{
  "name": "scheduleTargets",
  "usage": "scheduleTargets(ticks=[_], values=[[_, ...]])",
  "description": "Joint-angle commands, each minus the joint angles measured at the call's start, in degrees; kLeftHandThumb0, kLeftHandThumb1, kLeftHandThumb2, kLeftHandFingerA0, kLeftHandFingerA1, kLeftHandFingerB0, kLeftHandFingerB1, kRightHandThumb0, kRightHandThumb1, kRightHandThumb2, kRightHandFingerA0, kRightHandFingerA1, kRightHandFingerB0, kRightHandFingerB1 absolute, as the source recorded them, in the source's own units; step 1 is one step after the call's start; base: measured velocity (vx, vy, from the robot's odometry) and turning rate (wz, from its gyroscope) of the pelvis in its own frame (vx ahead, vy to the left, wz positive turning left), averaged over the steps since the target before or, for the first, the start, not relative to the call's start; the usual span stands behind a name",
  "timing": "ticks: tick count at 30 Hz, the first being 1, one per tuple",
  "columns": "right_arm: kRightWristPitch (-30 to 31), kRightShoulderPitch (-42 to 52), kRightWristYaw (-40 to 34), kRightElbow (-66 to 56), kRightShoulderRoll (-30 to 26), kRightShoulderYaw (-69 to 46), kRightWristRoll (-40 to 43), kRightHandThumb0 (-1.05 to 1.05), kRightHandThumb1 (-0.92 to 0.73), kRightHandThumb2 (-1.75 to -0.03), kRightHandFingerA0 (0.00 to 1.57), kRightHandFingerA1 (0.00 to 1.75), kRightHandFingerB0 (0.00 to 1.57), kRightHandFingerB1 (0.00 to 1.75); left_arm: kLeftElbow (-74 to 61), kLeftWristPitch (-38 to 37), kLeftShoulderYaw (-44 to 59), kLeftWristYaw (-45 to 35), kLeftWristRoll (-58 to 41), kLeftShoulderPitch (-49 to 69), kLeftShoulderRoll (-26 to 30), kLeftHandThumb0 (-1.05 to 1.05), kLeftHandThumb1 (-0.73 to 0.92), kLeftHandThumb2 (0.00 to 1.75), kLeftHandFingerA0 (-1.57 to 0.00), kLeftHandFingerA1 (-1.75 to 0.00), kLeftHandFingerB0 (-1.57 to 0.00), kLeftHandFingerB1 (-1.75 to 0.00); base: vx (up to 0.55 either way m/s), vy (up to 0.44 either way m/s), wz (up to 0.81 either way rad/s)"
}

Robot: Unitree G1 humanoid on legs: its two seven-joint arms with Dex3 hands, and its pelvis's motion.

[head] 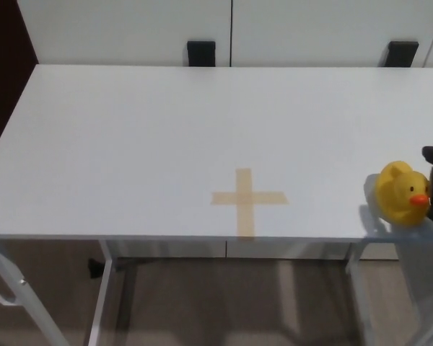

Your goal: The robot uses its right hand to push the yellow duck toy to the center of the white desk.

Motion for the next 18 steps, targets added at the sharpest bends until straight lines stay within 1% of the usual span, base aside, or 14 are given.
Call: scheduleTargets(ticks=[1, 2, 4, 5, 6, 10, 12, 13, 15, 18], values=[[1.33, 0.87, 0.66, 1.11, 3.28, 1.54, -0.72, -0.74, -0.71, -1.09, 0.52, 0.65, 0.38, 0.57, 0.0, -0.93, -0.21, 0.23, 0.05, 0.24, 0.29, -0.12, 0.63, 0.85, -0.87, -0.9, -0.83, -0.96, 0.0, 0.0, 0.0], [1.35, 1.26, 0.79, 0.82, 3.54, 1.65, -0.68, -0.78, -0.92, -0.68, 0.56, 0.55, 0.41, 0.44, 0.02, -1.07, -0.33, 0.14, 0.15, 0.38, 0.26, -0.12, 0.6, 0.92, -0.88, -0.91, -0.84, -0.98, 0.0, 0.0, 0.0], [1.35, 1.73, 0.98, 0.48, 3.82, 1.77, -0.64, -0.78, -0.92, -0.68, 0.56, 0.55, 0.41, 0.44, 0.04, -1.22, -0.44, 0.02, 0.22, 0.55, 0.22, -0.12, 0.6, 0.92, -0.88, -0.91, -0.84, -0.98, 0.0, 0.0, 0.0], [1.25, 1.78, 1.13, 0.5, 4.17, 2.16, -0.86, -0.75, -0.73, -1.1, 0.48, 0.63, 0.35, 0.56, -0.01, -1.07, -0.26, -0.07, -0.02, 0.55, 0.12, -0.13, 0.62, 0.86, -0.91, -0.93, -0.87, -1.02, 0.0, 0.0, 0.0], [1.2, 1.62, 1.05, 0.53, 4.87, 2.91, -1.38, -0.76, -0.92, -0.7, 0.54, 0.56, 0.38, 0.44, -0.07, -0.83, -0.27, -0.12, -0.11, 0.5, 0.07, -0.14, 0.63, 0.83, -0.85, -0.89, -0.84, -1.0, 0.0, 0.0, 0.0], [1.36, 1.36, 0.48, 0.45, 5.74, 3.83, -1.97, -0.76, -0.92, -0.71, 0.55, 0.56, 0.4, 0.45, -0.15, -0.62, -0.59, -0.05, 0.16, 0.43, 0.08, -0.12, 0.61, 0.85, -0.86, -0.91, -0.83, -0.99, 0.0, 0.0, 0.0], [1.81, 1.18, -0.04, 0.19, 6.55, 4.59, -2.23, -0.75, -0.92, -0.71, 0.55, 0.55, 0.39, 0.45, -0.29, -0.64, -0.75, -0.06, 0.16, 0.48, 0.02, -0.13, 0.62, 0.84, -0.87, -0.92, -0.83, -0.99, 0.0, 0.0, 0.0], [2.07, 1.02, -0.15, -0.16, 7.25, 4.9, -2.16, -0.75, -0.92, -0.71, 0.55, 0.59, 0.42, 0.47, -0.21, -0.9, -0.82, -0.09, 0.17, 0.65, -0.09, -0.13, 0.62, 0.87, -0.91, -0.94, -0.85, -1.0, 0.0, 0.0, 0.0], [2.58, 0.7, -0.48, -0.79, 8.52, 5.26, -1.88, -0.73, -0.92, -0.71, 0.54, 0.59, 0.41, 0.46, -0.1, -1.0, -0.93, 0.09, 0.22, 0.81, -0.28, -0.15, 0.63, 0.85, -0.9, -0.93, -0.84, -0.99, 0.0, 0.0, 0.0], [3.08, 0.4, -1.3, -1.32, 9.66, 5.25, -1.38, -0.71, -0.92, -0.69, 0.55, 0.59, 0.42, 0.46, -0.16, -1.0, -1.01, 0.23, 0.21, 0.87, -0.42, -0.13, 0.61, 0.87, -0.91, -0.94, -0.84, -1.0, 0.0, 0.0, 0.0]])
